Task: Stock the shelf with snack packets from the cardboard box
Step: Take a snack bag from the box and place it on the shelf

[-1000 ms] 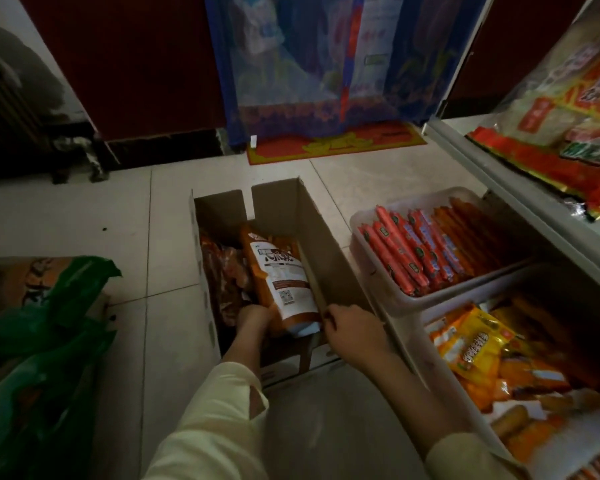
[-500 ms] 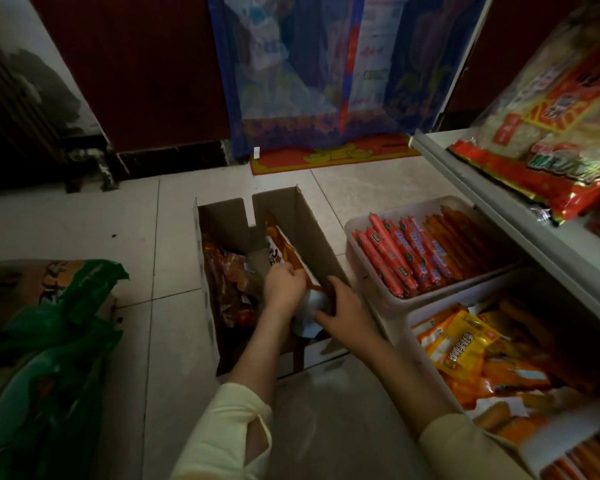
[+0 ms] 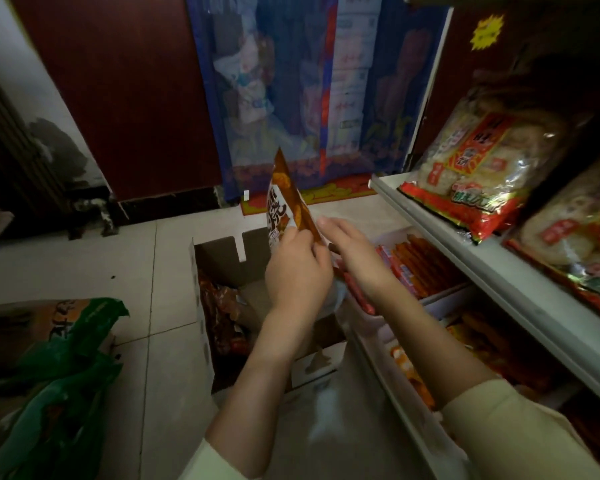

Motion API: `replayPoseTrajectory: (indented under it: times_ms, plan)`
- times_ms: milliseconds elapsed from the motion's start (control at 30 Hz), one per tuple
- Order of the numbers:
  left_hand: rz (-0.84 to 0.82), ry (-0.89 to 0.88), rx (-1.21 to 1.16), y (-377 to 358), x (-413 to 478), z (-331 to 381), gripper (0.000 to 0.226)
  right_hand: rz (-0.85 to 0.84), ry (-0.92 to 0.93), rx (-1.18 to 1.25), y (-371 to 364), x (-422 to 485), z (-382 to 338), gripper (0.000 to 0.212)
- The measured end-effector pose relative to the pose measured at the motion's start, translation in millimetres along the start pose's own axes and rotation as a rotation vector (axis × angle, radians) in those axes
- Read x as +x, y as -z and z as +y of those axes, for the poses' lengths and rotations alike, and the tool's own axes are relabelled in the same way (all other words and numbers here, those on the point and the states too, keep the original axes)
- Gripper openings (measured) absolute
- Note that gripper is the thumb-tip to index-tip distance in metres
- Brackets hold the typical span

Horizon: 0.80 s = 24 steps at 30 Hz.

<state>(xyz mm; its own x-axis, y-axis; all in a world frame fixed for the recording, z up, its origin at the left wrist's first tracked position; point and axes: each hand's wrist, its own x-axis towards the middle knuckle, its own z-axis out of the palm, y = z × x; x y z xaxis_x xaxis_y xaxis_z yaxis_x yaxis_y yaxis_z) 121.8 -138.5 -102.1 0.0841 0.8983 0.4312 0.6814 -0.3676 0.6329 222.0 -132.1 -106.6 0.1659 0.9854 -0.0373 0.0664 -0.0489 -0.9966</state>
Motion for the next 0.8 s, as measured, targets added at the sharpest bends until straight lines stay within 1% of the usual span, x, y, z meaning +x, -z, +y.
replayPoseTrajectory:
  times_ms: [33, 67, 167, 200, 267, 300, 333, 400, 467, 500, 533, 567, 633, 733, 800]
  plan:
    - [-0.003, -0.023, 0.012, 1, -3, 12, 0.015, 0.004, 0.004, -0.032, 5, -1, -12, 0.057]
    - [-0.007, -0.043, 0.019, 1, -6, 22, 0.018, 0.02, 0.01, -0.069, 10, -3, -23, 0.057]
    - [-0.056, -0.094, 0.029, 2, -9, 51, 0.033, 0.114, -0.007, -0.171, 24, -10, -43, 0.065]
    - [-0.086, -0.123, 0.043, 3, -10, 59, 0.034, 0.142, -0.034, -0.159, 30, -14, -48, 0.063]
    - [-0.134, -0.204, 0.086, 7, -15, 75, 0.034, 0.206, -0.076, -0.144, 42, -28, -63, 0.035]
    - [-0.15, -0.241, 0.114, 10, -19, 82, 0.034, 0.217, -0.104, -0.163, 49, -32, -68, 0.025]
    - [-0.159, -0.272, 0.136, 12, -23, 89, 0.035, 0.223, -0.137, -0.203, 55, -38, -75, 0.021]
    - [-0.17, -0.331, 0.18, 18, -34, 103, 0.034, 0.228, -0.139, -0.29, 68, -52, -84, 0.013]
    - [-0.182, -0.366, 0.226, 24, -44, 115, 0.033, 0.251, -0.102, -0.325, 77, -65, -88, 0.012]
    - [-0.188, -0.389, 0.247, 28, -48, 119, 0.033, 0.263, -0.07, -0.337, 81, -71, -87, 0.015]
    - [-0.196, -0.416, 0.254, 32, -52, 125, 0.031, 0.281, -0.029, -0.341, 84, -78, -86, 0.028]
    - [-0.211, -0.444, 0.244, 36, -57, 130, 0.029, 0.302, 0.013, -0.35, 90, -86, -85, 0.038]
    - [-0.263, -0.46, 0.173, 46, -64, 140, 0.022, 0.314, 0.102, -0.371, 100, -103, -83, 0.045]
    - [-0.348, -0.371, -0.05, 54, -72, 150, 0.02, 0.314, 0.199, -0.314, 120, -142, -85, 0.039]
    - [-0.323, -0.297, -0.212, 55, -77, 162, 0.017, 0.324, 0.227, -0.239, 137, -172, -88, 0.032]
